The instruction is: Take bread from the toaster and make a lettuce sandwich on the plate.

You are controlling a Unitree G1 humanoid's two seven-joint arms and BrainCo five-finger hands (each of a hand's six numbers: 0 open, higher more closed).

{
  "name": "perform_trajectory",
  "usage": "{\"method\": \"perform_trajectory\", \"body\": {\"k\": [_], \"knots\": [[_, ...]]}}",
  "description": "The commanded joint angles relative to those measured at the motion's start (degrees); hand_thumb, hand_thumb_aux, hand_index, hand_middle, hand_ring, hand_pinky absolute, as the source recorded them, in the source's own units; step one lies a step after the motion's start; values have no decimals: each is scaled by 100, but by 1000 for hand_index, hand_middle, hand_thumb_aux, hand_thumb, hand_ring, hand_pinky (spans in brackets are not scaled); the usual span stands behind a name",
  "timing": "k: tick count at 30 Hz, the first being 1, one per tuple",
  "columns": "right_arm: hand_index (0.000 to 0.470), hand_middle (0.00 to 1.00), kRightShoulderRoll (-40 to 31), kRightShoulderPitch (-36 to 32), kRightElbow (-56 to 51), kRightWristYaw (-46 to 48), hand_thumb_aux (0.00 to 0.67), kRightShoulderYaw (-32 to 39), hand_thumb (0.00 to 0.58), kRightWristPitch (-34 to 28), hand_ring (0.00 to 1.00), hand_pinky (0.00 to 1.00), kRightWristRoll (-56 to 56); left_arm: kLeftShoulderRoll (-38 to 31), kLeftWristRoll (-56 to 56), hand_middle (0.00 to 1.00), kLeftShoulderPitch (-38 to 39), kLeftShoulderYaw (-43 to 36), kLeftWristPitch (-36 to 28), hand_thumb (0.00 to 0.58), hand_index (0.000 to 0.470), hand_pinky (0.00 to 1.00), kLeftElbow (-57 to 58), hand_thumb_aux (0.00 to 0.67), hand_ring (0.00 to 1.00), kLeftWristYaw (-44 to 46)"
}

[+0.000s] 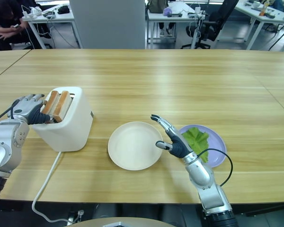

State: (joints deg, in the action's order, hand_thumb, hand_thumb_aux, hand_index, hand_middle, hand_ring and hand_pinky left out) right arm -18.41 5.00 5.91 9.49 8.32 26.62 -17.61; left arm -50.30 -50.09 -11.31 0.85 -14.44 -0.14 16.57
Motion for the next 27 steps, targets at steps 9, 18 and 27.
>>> {"method": "perform_trajectory", "body": {"k": [9, 18, 27], "knots": [[0, 0, -734, -174, 274, -459, 0, -581, 0, -318, 0, 0, -1341, 139, 1106, 1000, -166, 1044, 388, 580, 460, 1000, -287, 670, 1000, -882], [0, 0, -2308, -308, -866, -991, 0, -797, 0, -928, 0, 0, -3066, 534, 2722, 1000, -426, 1897, 217, 580, 460, 1000, -1814, 670, 1000, -320], [0, 0, -2667, -742, -2510, -1331, 0, -17, 0, -1094, 0, 0, -3634, 1817, 4242, 1000, -281, 812, -1448, 580, 460, 1000, -3330, 670, 1000, 795]]}}
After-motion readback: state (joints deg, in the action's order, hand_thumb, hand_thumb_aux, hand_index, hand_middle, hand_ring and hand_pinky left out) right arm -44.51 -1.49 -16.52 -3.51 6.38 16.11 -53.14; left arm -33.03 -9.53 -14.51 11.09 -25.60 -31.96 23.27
